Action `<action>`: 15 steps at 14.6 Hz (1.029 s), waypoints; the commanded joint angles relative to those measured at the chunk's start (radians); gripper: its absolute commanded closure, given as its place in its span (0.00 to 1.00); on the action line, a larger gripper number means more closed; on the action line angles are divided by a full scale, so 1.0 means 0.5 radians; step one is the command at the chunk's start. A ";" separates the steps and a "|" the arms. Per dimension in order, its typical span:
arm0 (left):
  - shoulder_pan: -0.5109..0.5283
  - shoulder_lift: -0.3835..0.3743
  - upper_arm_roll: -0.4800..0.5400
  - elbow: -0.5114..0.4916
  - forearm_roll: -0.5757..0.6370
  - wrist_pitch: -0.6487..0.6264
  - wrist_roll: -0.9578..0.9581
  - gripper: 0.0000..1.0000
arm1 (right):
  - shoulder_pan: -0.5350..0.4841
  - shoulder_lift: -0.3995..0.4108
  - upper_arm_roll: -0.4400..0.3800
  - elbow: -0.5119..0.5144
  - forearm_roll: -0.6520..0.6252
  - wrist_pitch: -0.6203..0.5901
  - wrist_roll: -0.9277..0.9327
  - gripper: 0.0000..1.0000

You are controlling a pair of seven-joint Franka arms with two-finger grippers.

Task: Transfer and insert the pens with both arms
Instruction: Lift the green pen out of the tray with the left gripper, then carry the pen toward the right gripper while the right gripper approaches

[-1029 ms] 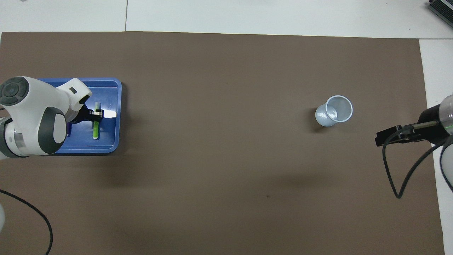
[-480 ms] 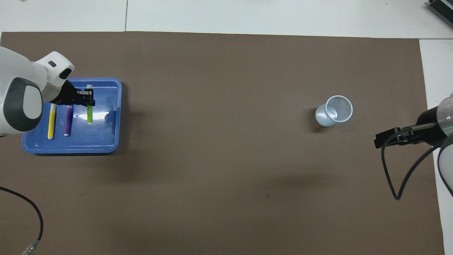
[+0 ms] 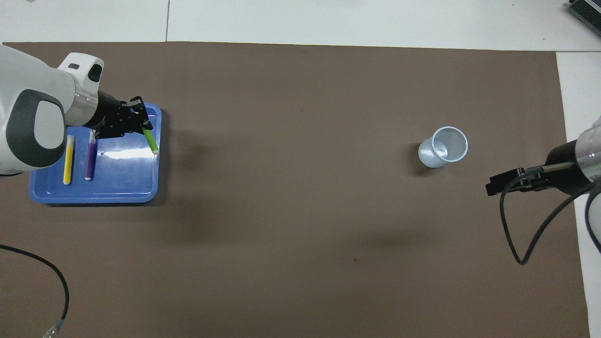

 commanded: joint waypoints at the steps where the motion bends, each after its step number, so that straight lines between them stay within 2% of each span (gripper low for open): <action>1: -0.019 -0.093 -0.033 0.006 -0.093 -0.120 -0.304 1.00 | -0.038 -0.044 0.004 -0.075 0.199 0.074 -0.044 0.00; 5: -0.059 -0.148 -0.137 0.015 -0.130 -0.197 -0.810 1.00 | -0.100 0.008 0.004 -0.082 0.469 0.095 0.029 0.00; 8: -0.230 -0.197 -0.168 -0.003 -0.145 -0.225 -1.270 1.00 | -0.072 0.008 0.004 -0.143 0.742 0.205 0.320 0.00; 11: -0.405 -0.210 -0.168 0.000 -0.148 -0.167 -1.697 1.00 | 0.001 0.036 0.007 -0.204 0.991 0.383 0.578 0.00; 15: -0.629 -0.198 -0.168 -0.009 -0.176 0.063 -2.145 1.00 | 0.167 0.045 0.004 -0.259 1.071 0.638 0.824 0.00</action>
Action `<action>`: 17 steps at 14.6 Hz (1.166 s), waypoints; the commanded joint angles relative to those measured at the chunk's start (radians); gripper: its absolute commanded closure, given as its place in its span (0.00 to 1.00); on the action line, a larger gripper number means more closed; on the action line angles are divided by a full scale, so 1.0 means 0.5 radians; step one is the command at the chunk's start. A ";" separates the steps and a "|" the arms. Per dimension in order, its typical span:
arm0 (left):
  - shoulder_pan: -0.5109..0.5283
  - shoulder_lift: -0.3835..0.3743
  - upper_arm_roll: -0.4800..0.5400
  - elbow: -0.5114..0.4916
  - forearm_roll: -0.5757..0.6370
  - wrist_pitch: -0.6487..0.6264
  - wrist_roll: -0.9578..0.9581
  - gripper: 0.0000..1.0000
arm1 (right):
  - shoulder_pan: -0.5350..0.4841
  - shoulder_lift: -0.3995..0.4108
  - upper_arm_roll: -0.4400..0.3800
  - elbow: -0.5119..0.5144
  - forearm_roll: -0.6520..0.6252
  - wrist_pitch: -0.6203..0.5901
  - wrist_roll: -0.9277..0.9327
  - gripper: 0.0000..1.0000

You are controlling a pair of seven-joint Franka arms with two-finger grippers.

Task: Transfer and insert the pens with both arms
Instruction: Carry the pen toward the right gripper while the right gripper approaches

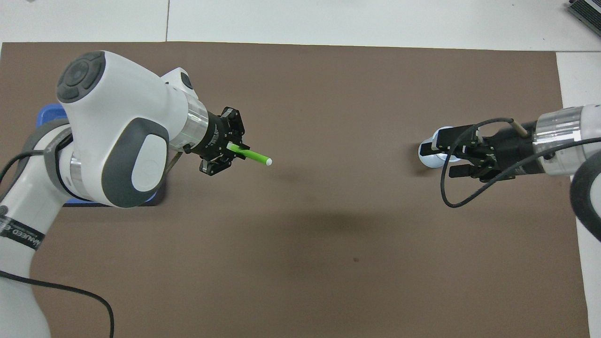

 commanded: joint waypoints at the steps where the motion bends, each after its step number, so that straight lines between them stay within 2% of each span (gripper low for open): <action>1: -0.168 -0.008 0.033 -0.019 -0.039 0.190 -0.285 1.00 | 0.110 -0.020 -0.002 -0.074 0.058 0.179 0.136 0.00; 4: -0.303 -0.008 0.033 -0.035 -0.039 0.258 -0.503 1.00 | 0.236 0.020 -0.002 -0.092 0.058 0.348 0.201 0.00; 7: -0.383 -0.008 0.030 -0.044 -0.045 0.320 -0.678 1.00 | 0.258 0.035 0.001 -0.089 0.049 0.327 0.067 0.00; 11: -0.558 0.011 0.030 -0.056 -0.048 0.620 -0.954 1.00 | 0.252 0.072 0.001 -0.083 0.064 0.244 -0.228 0.00; 13: -0.656 0.017 0.033 -0.087 -0.048 0.843 -1.122 1.00 | 0.239 0.102 0.001 -0.083 0.220 0.259 -0.329 0.00; 17: -0.727 0.041 0.033 -0.111 -0.045 1.093 -1.261 1.00 | 0.221 0.109 0.001 -0.071 0.252 0.241 -0.348 0.00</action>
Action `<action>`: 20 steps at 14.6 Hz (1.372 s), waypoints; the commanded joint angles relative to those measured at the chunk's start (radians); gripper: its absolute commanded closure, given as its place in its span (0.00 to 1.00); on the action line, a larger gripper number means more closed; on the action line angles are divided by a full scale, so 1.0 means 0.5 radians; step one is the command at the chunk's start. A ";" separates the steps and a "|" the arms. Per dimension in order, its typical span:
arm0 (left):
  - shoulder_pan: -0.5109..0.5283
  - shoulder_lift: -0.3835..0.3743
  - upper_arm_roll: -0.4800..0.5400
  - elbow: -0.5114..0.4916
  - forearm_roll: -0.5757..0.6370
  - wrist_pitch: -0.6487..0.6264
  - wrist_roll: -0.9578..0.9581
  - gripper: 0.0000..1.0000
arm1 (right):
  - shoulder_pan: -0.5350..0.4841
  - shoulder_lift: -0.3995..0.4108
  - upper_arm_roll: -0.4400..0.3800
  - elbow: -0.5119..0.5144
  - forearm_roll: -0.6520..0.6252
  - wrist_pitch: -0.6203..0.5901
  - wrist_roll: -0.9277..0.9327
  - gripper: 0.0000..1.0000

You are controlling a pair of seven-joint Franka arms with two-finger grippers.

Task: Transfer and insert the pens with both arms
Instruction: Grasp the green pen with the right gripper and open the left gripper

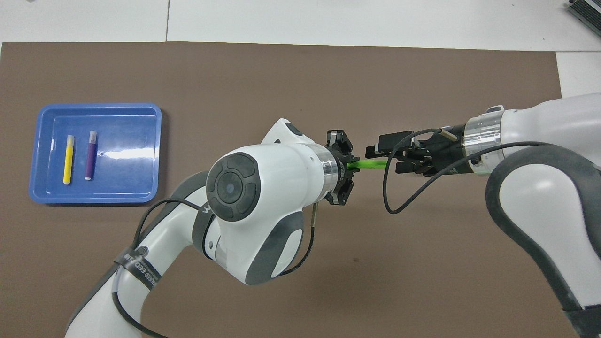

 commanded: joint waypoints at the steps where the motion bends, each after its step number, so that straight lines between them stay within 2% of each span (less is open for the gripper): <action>1: -0.048 0.004 0.034 -0.041 -0.038 0.129 -0.057 1.00 | -0.037 0.005 0.009 0.001 0.061 -0.022 -0.071 0.00; 3: -0.048 0.001 0.034 -0.056 -0.035 0.139 -0.057 1.00 | -0.082 0.005 0.009 0.008 0.061 -0.068 -0.110 0.10; 6: -0.060 -0.002 0.034 -0.065 -0.038 0.154 -0.057 1.00 | -0.110 0.005 0.009 0.014 0.061 -0.108 -0.132 0.40; 7: -0.063 0.001 0.034 -0.068 -0.038 0.184 -0.057 1.00 | -0.107 0.005 0.009 0.014 0.061 -0.102 -0.132 0.45; 12: -0.070 0.004 0.034 -0.087 -0.038 0.289 -0.112 1.00 | -0.098 0.005 0.009 0.020 0.064 -0.083 -0.120 0.46; 16: -0.094 0.001 0.034 -0.117 -0.038 0.341 -0.115 1.00 | -0.092 0.011 0.009 0.035 0.080 -0.077 -0.117 0.56; 20: -0.097 0.001 0.034 -0.117 -0.038 0.347 -0.115 1.00 | -0.092 0.020 0.009 0.044 0.086 -0.071 -0.117 0.58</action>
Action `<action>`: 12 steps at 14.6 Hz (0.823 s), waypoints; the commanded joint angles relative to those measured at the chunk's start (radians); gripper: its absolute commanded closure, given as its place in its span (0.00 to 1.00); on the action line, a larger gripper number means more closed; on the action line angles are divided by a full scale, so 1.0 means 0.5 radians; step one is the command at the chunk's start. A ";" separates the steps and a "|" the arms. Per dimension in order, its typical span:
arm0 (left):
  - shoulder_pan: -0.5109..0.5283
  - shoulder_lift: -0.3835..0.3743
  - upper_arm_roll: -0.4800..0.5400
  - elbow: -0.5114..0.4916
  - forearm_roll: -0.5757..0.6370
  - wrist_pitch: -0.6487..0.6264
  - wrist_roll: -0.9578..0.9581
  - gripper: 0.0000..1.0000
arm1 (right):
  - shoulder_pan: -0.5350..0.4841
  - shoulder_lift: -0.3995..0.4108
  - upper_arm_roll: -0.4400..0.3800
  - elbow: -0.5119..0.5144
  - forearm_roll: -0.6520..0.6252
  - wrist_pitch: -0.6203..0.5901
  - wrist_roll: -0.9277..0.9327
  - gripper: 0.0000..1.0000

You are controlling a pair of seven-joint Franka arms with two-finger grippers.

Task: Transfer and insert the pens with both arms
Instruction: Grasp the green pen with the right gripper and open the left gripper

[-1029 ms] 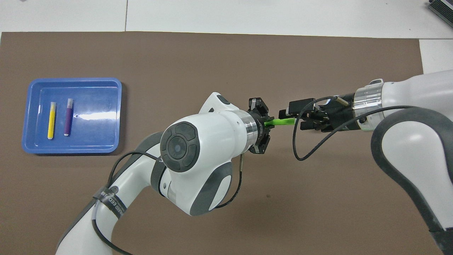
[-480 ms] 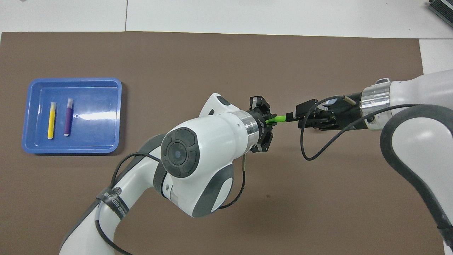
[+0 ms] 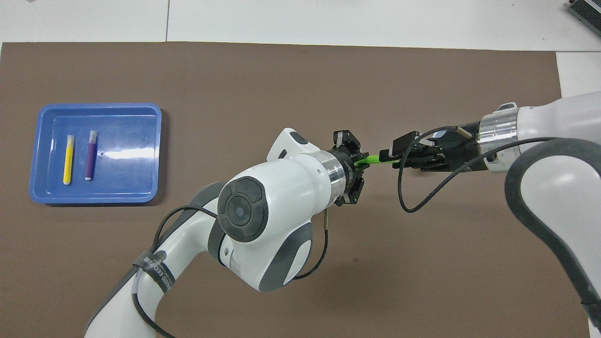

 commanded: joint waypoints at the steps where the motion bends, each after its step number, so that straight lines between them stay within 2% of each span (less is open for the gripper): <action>1: -0.049 -0.020 0.032 -0.034 -0.038 0.052 -0.018 1.00 | -0.014 0.020 0.007 0.023 0.074 0.004 -0.046 0.59; 5: -0.059 -0.017 0.032 -0.037 -0.038 0.067 -0.021 1.00 | -0.011 0.020 0.007 0.023 0.074 0.007 -0.049 0.68; 7: -0.071 -0.020 0.032 -0.040 -0.038 0.067 -0.021 1.00 | -0.011 0.020 0.007 0.023 0.071 0.007 -0.059 0.76; 11: -0.071 -0.020 0.032 -0.040 -0.038 0.067 -0.018 1.00 | -0.011 0.020 0.007 0.023 0.071 0.007 -0.101 1.00; 12: -0.071 -0.020 0.032 -0.040 -0.035 0.067 -0.018 1.00 | -0.011 0.020 0.004 0.023 0.071 0.007 -0.101 1.00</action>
